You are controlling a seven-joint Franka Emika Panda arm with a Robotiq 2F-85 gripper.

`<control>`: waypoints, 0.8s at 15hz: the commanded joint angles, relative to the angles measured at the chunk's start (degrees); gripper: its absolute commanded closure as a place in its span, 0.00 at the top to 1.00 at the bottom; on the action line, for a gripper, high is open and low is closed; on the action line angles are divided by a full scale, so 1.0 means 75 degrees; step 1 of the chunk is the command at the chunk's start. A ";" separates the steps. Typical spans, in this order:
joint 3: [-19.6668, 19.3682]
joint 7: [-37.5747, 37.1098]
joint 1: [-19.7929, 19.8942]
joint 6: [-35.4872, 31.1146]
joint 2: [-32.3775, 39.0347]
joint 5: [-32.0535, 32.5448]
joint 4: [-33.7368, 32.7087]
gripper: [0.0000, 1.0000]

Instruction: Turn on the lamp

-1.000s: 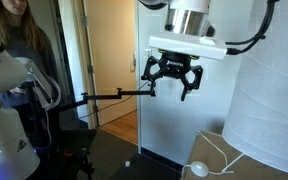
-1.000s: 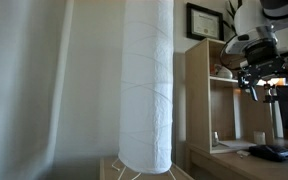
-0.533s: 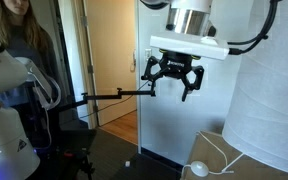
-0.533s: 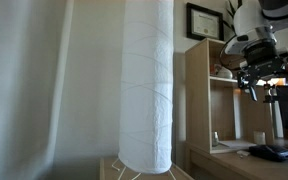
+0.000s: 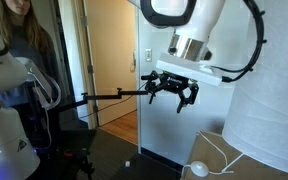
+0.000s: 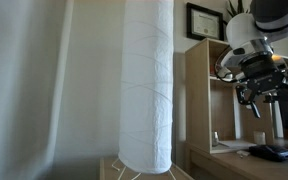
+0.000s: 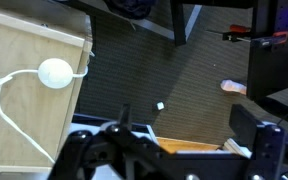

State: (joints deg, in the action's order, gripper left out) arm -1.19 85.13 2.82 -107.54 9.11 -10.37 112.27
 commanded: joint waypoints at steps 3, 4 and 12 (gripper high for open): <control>0.0470 0.0178 -0.0092 0.0008 0.1092 0.0041 -0.0695 1.00; 0.0558 0.0249 -0.0103 -0.0176 0.1234 0.0087 -0.0733 1.00; 0.0935 0.0619 -0.0136 -0.1984 0.2097 0.0389 -0.0870 1.00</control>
State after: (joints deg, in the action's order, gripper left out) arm 5.38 88.84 2.01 -118.99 22.94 -9.51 107.17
